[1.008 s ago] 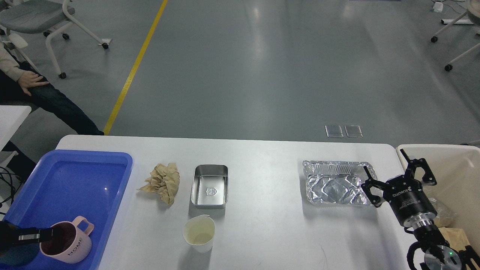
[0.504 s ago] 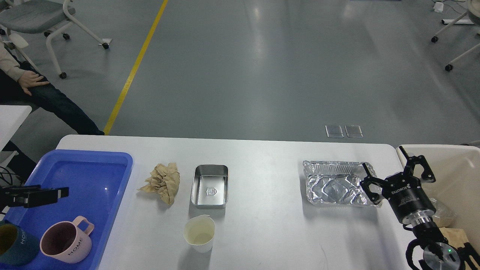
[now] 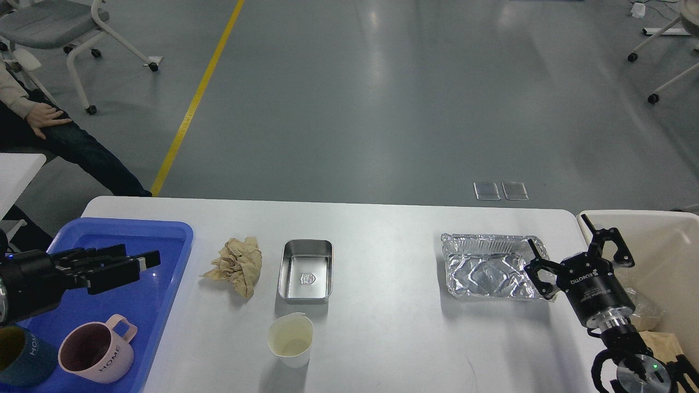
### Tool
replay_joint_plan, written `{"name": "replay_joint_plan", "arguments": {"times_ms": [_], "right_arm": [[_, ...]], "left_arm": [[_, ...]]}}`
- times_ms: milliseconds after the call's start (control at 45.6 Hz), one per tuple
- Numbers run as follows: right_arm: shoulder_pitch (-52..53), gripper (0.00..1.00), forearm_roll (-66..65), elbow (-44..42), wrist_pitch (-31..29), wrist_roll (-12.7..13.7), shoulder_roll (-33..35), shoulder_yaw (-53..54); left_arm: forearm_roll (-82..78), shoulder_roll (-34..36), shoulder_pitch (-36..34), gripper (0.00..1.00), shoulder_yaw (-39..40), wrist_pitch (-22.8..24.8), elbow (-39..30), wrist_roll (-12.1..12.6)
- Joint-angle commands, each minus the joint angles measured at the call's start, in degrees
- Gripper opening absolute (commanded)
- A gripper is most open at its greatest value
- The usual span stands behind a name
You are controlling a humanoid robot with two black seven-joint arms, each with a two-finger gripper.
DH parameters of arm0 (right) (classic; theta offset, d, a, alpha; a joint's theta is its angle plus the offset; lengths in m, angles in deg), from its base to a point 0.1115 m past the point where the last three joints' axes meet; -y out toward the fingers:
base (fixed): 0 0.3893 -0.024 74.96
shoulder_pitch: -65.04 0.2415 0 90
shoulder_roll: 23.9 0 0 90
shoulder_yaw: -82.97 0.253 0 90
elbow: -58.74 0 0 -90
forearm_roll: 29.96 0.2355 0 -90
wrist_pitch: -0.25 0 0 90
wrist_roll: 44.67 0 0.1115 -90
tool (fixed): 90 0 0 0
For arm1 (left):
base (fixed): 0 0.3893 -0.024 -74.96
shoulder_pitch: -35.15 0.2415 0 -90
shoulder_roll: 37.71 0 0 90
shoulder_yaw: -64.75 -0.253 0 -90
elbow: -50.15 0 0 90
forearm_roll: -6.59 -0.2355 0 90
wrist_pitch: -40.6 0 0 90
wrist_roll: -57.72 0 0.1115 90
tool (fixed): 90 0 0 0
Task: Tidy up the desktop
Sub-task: 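Reach the left gripper to the small steel box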
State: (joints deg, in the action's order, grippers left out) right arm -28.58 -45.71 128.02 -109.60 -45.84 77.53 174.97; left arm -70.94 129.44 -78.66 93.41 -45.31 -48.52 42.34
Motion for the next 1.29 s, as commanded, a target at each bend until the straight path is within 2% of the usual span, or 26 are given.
{"name": "replay_joint_plan", "arguments": {"times_ms": [0,416,680,855,1008,1118,1271], "right_arm": [[0.1,1.0,-0.07,-0.03,0.08,-0.06,0.0,-0.07],[0.1,1.0,-0.07,-0.12,0.34,0.03,0.0,0.02],[0.19,1.0,-0.07,-0.12,0.34,0.03,0.0,0.02],[0.1,1.0,0.02,-0.12,0.34,0.03,0.09,0.02],[0.1,1.0,-0.07,-0.12,0.34,0.03,0.0,-0.07],[-0.07,1.0,-0.07,-0.12,0.43,0.03,0.0,-0.07],[-0.08,1.0,-0.07,-0.12,0.43,0.03,0.0,-0.07]], "left_arm": [[0.19,0.11,0.17,0.88,-0.01,-0.83,-0.03,-0.09],[0.45,-0.77,0.43,0.88,-0.1,0.57,-0.03,0.0],[3.0,-1.73,0.25,0.88,-0.01,4.27,4.79,-0.09],[3.09,-9.99,-0.54,0.88,-0.1,4.53,13.41,0.0],[3.18,-16.93,-3.26,0.88,-0.19,7.69,16.57,0.17],[3.09,-23.08,-4.49,0.88,-0.54,8.31,20.44,1.14],[2.65,-29.94,-10.11,0.88,-5.27,9.54,28.78,2.2]]}}
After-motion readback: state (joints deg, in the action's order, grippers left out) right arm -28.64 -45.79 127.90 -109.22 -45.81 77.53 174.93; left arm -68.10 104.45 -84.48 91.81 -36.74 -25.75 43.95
